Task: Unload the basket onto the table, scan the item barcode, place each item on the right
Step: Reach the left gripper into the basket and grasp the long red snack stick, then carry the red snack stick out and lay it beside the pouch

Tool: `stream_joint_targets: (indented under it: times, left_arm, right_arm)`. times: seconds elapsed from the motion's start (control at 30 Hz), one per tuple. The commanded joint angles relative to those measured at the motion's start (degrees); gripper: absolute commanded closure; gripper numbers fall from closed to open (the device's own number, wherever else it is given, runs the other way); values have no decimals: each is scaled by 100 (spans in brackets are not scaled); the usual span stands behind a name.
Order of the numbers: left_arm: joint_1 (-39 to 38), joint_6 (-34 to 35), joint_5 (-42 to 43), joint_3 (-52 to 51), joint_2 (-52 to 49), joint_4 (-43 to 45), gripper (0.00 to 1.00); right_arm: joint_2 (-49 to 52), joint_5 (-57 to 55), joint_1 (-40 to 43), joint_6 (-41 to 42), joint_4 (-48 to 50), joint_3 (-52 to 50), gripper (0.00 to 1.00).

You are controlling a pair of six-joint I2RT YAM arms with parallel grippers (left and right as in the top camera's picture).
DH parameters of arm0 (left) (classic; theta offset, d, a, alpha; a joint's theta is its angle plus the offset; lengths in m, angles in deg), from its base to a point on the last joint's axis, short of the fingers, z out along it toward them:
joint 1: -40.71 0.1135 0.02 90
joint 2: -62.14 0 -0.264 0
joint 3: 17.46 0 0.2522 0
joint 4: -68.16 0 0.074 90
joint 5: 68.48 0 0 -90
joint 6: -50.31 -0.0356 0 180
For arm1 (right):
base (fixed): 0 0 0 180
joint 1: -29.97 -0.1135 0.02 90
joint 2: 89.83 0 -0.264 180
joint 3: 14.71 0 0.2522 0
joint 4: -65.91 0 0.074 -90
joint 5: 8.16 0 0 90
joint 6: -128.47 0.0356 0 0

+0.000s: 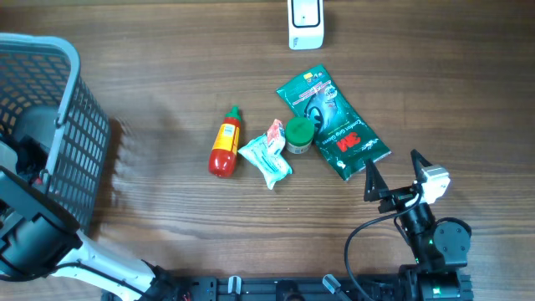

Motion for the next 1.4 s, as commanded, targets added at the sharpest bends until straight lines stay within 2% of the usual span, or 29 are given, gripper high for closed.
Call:
stream_joint_targets:
  times: [0.0,0.13,0.5,0.63,0.77,0.9,1.03,1.27,1.37]
  left_arm:
    - [20,-2,378,-334,-240,-339,96]
    - [9,22,382,-98,365,-756,96]
    - [4,1237,579,33,3698,-911,96]
    - [-9,1314,1882,33,4592,-859,96]
    - [-376,1394,3058,31,5128,-1080,96]
    - [-1285,1362,3182,26,5259,-1453,96]
    - [-2671,1344,3121,22,5219,-1495,96]
    - [-4811,1176,1888,11,5007,-1480,96]
    - [-5473,1176,1646,11,4815,-1478,96]
  right_arm:
    - [7,-42,-28,33,22,-7,0]
    - [7,-42,-28,33,22,-7,0]
    - [7,-42,-28,33,22,-7,1]
    - [7,-42,-28,31,22,-7,0]
    - [7,-42,-28,33,22,-7,0]
    - [7,-42,-28,33,22,-7,0]
    - [7,-42,-28,33,22,-7,0]
    - [7,-42,-28,33,22,-7,0]
    - [7,-42,-28,33,22,-7,0]
